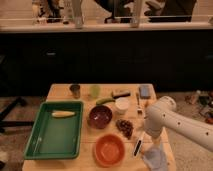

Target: Place brush in red bowl

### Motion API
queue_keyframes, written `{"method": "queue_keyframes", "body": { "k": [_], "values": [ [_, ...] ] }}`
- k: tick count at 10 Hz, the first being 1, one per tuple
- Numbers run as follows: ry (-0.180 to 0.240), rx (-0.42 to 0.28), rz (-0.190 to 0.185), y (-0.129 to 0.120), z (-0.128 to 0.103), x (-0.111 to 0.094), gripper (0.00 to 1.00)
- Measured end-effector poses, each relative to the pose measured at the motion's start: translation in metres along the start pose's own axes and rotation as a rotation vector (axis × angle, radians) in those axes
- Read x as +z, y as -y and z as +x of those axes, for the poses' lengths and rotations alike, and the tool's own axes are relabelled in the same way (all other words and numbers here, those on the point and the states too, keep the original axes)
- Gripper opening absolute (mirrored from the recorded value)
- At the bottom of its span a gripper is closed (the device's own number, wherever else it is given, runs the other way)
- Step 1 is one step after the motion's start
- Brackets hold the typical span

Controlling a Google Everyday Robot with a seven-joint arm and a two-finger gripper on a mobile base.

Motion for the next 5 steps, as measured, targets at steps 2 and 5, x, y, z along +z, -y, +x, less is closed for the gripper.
{"method": "queue_keyframes", "body": {
  "k": [2,5],
  "values": [
    [0.001,0.002,-0.006,-0.0002,0.0004,0.001,0.8],
    [-0.001,0.009,-0.011,0.0043,0.0037,0.0021,0.8]
  ]
}}
